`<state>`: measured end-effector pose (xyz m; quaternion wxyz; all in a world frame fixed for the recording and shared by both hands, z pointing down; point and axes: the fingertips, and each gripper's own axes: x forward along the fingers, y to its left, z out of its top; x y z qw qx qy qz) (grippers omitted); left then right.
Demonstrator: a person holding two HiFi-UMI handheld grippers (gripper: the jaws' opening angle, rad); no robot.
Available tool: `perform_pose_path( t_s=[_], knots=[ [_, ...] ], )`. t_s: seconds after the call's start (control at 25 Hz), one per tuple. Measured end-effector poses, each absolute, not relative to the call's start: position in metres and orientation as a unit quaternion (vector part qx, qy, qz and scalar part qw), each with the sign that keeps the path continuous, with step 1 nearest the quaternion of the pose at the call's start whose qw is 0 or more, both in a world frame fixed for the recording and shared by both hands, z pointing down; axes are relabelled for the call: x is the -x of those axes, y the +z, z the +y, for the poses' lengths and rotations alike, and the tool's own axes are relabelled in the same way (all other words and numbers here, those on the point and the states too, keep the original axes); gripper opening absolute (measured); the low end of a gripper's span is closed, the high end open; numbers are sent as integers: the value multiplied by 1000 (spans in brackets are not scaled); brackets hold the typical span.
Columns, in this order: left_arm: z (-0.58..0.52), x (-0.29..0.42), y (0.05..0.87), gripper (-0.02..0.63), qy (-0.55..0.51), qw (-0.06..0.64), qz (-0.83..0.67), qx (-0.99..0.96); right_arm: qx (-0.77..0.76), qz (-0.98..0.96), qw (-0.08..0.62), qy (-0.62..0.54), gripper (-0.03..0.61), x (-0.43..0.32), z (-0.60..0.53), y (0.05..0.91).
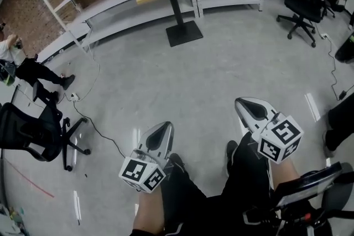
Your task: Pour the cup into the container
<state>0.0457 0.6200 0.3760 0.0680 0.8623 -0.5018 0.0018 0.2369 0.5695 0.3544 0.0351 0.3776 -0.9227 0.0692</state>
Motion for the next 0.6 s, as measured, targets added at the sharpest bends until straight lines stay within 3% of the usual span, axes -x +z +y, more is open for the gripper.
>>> perform_pose_path(
  t_s=[0.6],
  knots=[
    [507,-24,331,-6,-6,36,-490,-871,-393,-918,25,45,2,-220,453,317]
  ],
)
